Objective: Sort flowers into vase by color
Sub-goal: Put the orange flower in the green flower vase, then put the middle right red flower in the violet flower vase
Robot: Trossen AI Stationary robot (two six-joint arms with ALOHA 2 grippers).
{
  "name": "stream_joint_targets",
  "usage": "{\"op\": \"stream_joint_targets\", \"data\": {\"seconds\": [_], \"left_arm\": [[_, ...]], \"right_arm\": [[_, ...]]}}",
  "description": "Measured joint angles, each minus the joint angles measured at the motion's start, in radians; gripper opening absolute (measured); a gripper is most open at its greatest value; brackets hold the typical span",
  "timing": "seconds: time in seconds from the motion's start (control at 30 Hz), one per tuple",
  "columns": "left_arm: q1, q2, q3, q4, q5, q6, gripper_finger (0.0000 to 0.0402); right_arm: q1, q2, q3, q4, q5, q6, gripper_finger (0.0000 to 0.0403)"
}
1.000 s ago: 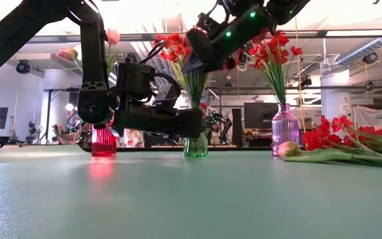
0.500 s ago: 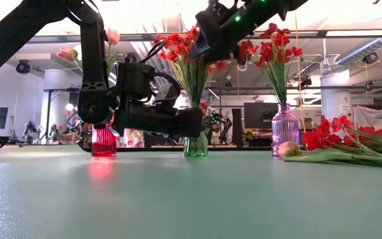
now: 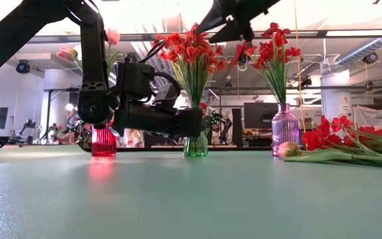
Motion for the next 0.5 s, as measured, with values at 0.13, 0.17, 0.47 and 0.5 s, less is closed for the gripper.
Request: {"op": "stream_joint_targets", "data": {"seconds": [0.13, 0.17, 0.47, 0.5], "left_arm": [[-0.002, 0.000, 0.000, 0.017, 0.000, 0.000, 0.0210], [-0.002, 0.000, 0.000, 0.023, 0.000, -0.001, 0.0210], [-0.008, 0.000, 0.000, 0.031, 0.000, -0.033, 0.0245], [-0.008, -0.001, 0.000, 0.031, 0.000, -0.033, 0.0251]], "right_arm": [[0.014, -0.046, 0.000, -0.004, -0.001, 0.002, 0.0303], [0.018, -0.056, 0.000, -0.003, -0.001, 0.001, 0.0302], [0.025, -0.096, 0.000, -0.005, 0.000, -0.016, 0.0302], [0.025, -0.096, 0.000, -0.005, 0.000, -0.021, 0.0302]]}}
